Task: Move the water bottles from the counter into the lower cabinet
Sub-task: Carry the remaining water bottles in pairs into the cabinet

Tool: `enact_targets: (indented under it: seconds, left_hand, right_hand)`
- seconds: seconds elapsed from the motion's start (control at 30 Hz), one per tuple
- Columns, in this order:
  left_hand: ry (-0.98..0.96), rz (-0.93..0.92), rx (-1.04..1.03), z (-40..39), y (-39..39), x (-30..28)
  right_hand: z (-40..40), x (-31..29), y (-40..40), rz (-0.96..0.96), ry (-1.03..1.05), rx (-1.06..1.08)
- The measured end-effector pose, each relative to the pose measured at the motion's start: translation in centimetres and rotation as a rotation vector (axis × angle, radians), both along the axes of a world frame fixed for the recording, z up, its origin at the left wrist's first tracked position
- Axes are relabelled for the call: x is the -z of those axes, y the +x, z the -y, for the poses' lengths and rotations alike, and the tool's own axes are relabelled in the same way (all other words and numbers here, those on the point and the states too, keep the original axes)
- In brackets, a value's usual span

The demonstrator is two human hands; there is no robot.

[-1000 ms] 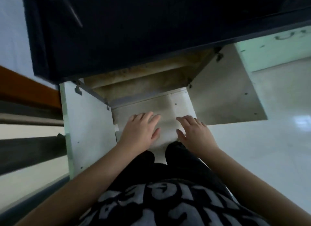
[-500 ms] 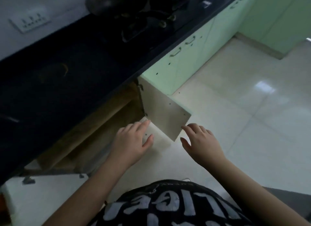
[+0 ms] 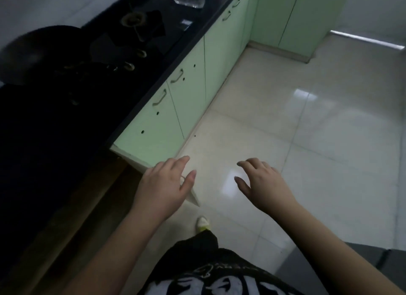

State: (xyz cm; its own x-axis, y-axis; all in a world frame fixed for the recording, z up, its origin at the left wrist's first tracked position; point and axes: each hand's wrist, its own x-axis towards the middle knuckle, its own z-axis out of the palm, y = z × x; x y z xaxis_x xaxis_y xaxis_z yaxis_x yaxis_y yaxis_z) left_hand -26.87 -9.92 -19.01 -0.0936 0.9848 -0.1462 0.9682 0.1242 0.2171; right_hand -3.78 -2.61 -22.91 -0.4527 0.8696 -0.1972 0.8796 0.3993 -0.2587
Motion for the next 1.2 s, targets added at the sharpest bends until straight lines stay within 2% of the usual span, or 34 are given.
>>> enact_targets:
  seconds: [0.27,0.5,0.67,0.9,1.2]
  left_hand:
    - [0.060,0.062,0.042,-15.1,-0.6,1.4]
    - [0.131,0.085,0.275,-28.4,4.3,-0.8]
    - [0.141,0.075,0.375,-36.5,7.8,-0.8]
    - [0.094,0.065,0.317,-47.9,11.7,2.1]
    - [0.038,-0.025,0.154,-61.4,14.3,1.5]
  right_hand:
    - [-11.7,-1.1,2.4,0.058,0.036,0.130]
    - [-19.5,-3.4,8.3,0.097,0.095,0.375]
    - [-25.4,-2.9,11.6,0.093,0.130,0.487]
    - [-37.8,0.3,14.7,0.037,0.155,0.462]
    - [-55.9,0.0,16.6,0.004,0.111,0.222]
